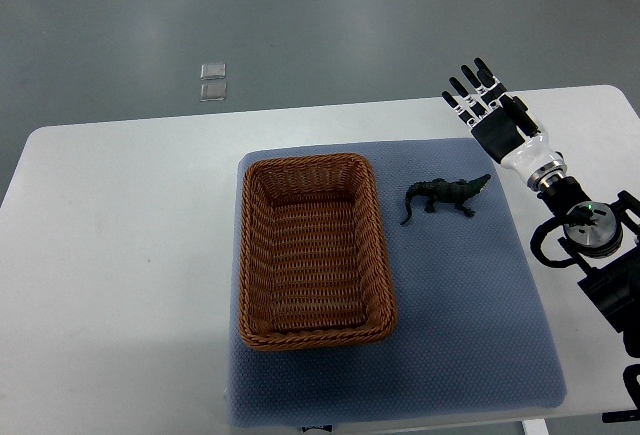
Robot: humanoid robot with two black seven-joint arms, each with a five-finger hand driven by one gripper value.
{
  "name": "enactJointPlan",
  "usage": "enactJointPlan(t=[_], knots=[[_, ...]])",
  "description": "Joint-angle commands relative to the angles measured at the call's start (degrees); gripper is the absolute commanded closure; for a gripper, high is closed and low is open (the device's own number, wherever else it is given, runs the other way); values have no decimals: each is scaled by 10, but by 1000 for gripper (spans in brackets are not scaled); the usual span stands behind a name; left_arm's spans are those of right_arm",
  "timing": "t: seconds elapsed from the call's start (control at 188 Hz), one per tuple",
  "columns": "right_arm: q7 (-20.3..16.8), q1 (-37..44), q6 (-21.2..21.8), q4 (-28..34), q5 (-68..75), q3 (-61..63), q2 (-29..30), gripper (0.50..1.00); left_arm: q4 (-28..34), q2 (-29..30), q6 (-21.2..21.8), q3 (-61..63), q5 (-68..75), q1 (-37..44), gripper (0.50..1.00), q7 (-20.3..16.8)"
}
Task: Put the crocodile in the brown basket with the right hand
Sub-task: 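Reach the right hand toward the dark green toy crocodile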
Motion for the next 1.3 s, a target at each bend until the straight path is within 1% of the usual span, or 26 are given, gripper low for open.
enactJointPlan(t=[0.0,0.245,0.453,0.549,0.65,0.703,0.842,0.895,1.055,1.108,1.204,1.294], knots=[[0,0,0,1,0,0,-1,570,0,0,0,1,0,0,500,0],[-3,5,-3,1,-1,-2,-2,570,-1,0,3,-4,0,0,500,0],[-3,10,-7,0,-14,-40,-8,572,-2,0,3,-3,0,0,500,0],[-4,11,-9,1,-45,-46,-7,572,-2,0,2,-2,0,0,500,0],[-5,35,-10,2,-91,-56,-13,572,-4,0,1,-1,0,-1,500,0],[-11,47,-11,2,-125,-75,-25,572,-5,0,-2,-1,0,0,500,0],[-28,104,-18,3,-219,-149,-67,572,-8,0,-4,-1,1,-1,500,0],[-34,131,-18,13,-255,-188,-86,572,-9,0,-4,-1,1,-1,500,0],[-70,212,-25,104,-356,-313,-158,572,-11,0,-5,-1,2,-1,500,0],[-89,249,-35,131,-375,-361,-171,572,-11,0,-5,-1,3,-1,500,0],[-112,311,-58,147,-393,-459,-178,572,-11,0,-5,-1,3,-1,500,0],[-127,372,-83,156,-423,-561,-192,574,-11,0,-5,-1,3,-1,500,0]])
